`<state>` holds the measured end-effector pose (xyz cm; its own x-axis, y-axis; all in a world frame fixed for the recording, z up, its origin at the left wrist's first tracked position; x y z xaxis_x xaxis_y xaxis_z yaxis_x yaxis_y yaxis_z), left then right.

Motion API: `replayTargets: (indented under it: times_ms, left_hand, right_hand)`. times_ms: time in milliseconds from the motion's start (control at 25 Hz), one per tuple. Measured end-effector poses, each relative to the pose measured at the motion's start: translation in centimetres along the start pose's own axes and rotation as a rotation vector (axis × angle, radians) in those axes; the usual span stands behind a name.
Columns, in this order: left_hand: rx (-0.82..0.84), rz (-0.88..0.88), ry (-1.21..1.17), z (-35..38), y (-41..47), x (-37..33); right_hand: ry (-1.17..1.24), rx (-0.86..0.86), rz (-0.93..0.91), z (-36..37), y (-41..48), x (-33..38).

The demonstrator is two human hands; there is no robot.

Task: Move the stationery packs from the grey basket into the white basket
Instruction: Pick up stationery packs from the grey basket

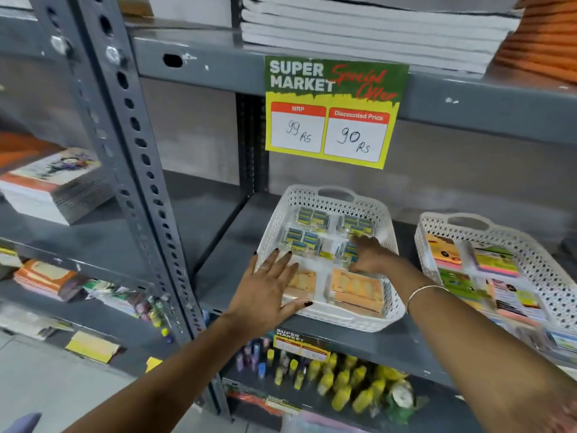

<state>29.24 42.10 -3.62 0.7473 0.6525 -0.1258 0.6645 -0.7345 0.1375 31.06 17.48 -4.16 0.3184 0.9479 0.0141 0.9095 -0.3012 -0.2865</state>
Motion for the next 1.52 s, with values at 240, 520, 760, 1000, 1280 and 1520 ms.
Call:
replayTargets:
  times_ms: [240,520,760,1000,1280,1520]
  left_hand:
    - [-0.001,-0.009,-0.026,-0.4,-0.3,-0.1]
    - [0.001,0.001,-0.028,-0.9,-0.2,-0.3]
    - [-0.059,0.116,-0.153,-3.0,2.6,-5.5]
    - [-0.068,0.378,-0.195,-2.6,5.8,-19.2]
    - [0.072,0.648,-0.179,2.0,9.5,-41.0]
    - [0.190,0.633,-0.060,6.0,13.3,-49.5]
  right_hand:
    - [-0.016,-0.057,-0.018,0.1,0.0,-0.1]
    - [0.088,-0.100,0.009,-0.6,-1.1,-0.5]
    - [0.206,-0.531,0.065,-5.5,-5.7,-4.5]
    - [0.263,-0.579,0.319,-6.4,-12.7,-18.2]
    - [0.149,-0.374,0.483,-1.0,-22.1,-38.5]
    - [0.065,-0.123,0.664,2.6,-25.0,-49.0]
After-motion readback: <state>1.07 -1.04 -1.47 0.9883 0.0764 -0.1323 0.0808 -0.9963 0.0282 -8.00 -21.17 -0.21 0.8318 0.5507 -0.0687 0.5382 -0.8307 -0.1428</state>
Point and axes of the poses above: each hand's wrist, its own y-axis towards the middle knuckle, its own z-axis out of the palm, x = y × z, the point moved 5 cm from there along y, towards the middle knuckle, and after that the axes turned 3 degrees about -y, right-handed, at the moved point
